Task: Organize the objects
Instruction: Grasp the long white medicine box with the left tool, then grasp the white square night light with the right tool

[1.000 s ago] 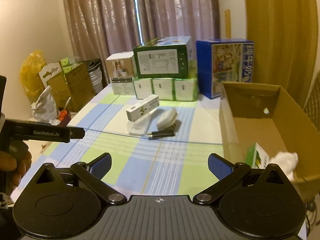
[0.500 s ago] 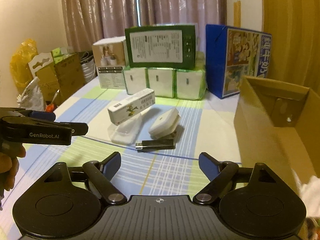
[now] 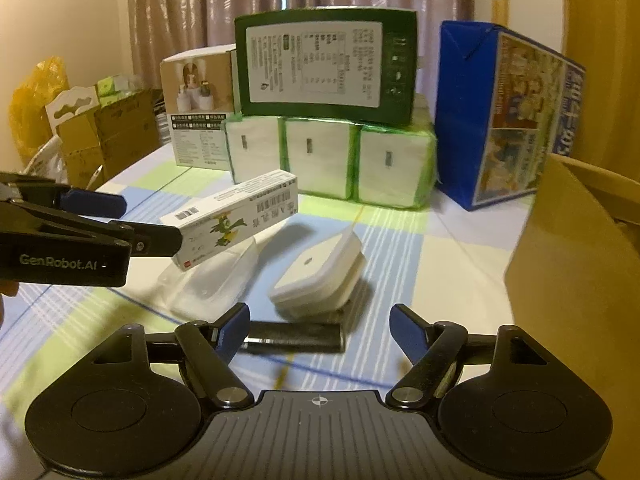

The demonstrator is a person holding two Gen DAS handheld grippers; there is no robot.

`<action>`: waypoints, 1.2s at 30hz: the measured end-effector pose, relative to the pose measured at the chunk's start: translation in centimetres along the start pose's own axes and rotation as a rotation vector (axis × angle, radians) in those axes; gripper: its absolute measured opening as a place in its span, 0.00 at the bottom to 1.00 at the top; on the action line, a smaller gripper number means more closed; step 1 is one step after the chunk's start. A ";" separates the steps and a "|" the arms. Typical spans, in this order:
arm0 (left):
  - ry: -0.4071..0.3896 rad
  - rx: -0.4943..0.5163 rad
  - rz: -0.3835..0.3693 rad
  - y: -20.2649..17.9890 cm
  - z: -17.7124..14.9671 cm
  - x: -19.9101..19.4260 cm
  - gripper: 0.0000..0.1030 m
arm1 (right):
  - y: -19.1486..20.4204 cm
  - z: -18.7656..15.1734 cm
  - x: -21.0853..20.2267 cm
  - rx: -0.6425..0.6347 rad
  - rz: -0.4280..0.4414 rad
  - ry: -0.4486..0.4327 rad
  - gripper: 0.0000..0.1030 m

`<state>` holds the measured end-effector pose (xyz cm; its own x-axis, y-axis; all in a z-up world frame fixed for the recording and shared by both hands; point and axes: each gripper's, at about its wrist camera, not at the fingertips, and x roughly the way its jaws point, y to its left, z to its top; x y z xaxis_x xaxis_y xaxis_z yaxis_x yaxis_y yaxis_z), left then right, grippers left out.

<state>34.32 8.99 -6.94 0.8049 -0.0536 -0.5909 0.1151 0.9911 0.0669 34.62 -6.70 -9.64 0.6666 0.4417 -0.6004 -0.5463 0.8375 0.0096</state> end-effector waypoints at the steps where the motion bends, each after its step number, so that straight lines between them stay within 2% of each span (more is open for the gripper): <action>1: 0.001 0.009 -0.009 -0.1 0.1 0.3 0.64 | 0.1 0.0 0.5 -0.014 0.002 0.001 0.73; 6: 0.021 0.036 -0.017 -0.4 0.4 1.7 0.63 | 0.8 0.0 2.5 -0.064 -0.007 -0.017 0.73; 11: 0.026 0.019 -0.034 -0.2 0.6 2.7 0.62 | 0.9 -0.2 4.1 -0.117 -0.021 -0.031 0.73; 15: 0.036 0.019 -0.038 -0.2 0.8 3.4 0.55 | 0.6 -0.3 4.9 -0.122 -0.013 -0.035 0.72; 16: 0.035 0.021 -0.038 -0.3 0.8 3.6 0.53 | 0.6 -0.3 5.0 -0.128 -0.012 -0.031 0.70; 18: 0.037 0.026 -0.037 -0.4 0.9 3.8 0.49 | 0.4 -0.3 5.2 -0.126 -0.011 -0.027 0.60; 20: 0.038 0.033 -0.038 -0.6 0.9 4.0 0.47 | 0.2 -0.4 5.1 -0.121 -0.020 -0.024 0.51; 24: 0.041 0.047 -0.028 -1.1 1.0 4.3 0.33 | -0.7 -0.3 4.7 -0.087 -0.032 -0.024 0.50; 25: 0.042 0.049 -0.027 -1.2 1.0 4.3 0.26 | -0.9 -0.3 4.5 -0.077 -0.038 -0.026 0.50; 27: 0.049 0.049 -0.021 -1.3 1.0 4.2 0.21 | -1.3 -0.2 4.1 -0.067 -0.046 -0.029 0.49; 36: 0.087 0.007 -0.014 -2.2 0.4 2.1 0.21 | -2.1 -1.2 0.9 0.007 -0.065 0.009 0.48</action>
<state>36.02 6.62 -8.00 0.7496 -0.0562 -0.6596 0.1300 0.9895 0.0635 35.77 -8.39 -11.17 0.6959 0.3839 -0.6069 -0.4988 0.8664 -0.0240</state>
